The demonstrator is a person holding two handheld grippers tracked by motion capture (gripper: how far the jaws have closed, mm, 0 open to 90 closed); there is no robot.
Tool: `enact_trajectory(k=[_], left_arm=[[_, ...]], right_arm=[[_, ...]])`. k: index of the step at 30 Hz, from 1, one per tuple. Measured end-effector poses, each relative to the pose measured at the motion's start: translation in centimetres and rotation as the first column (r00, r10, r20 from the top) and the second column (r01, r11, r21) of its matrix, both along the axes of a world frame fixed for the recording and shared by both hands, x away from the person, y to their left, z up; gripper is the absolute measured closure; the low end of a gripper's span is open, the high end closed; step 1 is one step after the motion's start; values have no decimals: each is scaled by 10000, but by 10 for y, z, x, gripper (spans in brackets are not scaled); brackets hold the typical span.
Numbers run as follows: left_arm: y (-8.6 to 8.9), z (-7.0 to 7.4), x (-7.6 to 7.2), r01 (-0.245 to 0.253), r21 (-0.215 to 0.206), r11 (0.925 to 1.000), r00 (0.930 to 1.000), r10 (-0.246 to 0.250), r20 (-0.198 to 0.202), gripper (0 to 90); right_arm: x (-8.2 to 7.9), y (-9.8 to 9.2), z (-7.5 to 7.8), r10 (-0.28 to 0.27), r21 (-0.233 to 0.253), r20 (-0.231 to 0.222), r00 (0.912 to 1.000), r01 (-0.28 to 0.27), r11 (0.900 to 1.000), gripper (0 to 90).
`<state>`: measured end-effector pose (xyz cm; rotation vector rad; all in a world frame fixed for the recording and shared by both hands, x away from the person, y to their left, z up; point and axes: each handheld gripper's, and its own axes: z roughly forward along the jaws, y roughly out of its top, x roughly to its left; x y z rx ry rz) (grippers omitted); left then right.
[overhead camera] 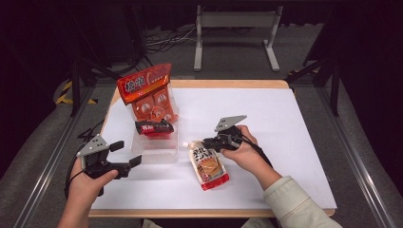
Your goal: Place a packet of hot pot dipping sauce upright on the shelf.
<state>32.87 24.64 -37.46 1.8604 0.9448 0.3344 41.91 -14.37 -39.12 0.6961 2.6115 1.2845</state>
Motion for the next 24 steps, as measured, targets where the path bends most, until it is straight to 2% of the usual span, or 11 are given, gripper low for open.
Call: enact_trajectory(k=[6, 16, 22, 24], left_arm=[[-5, 2, -1, 182, -69, 9998, 9998, -182, -4, 107], [-19, 5, -1, 625, -170, 9979, 9980, -623, 137, 110], [-31, 9, 2, 1116, -103, 9937, 9934, -1113, 284, 111], [-33, 9, 3, 1214, -73, 9926, 9920, -1210, 352, 111]], right_arm=[[-14, -10, 19, 165, 612, 58, 9998, -168, 9980, 849], [-35, -20, 42, 451, 1314, 671, 9967, -537, 9899, 853], [-45, -25, 56, 406, 1754, 1160, 9924, -607, 9826, 854], [-46, -26, 59, 400, 1949, 1096, 9932, -609, 9789, 854]])
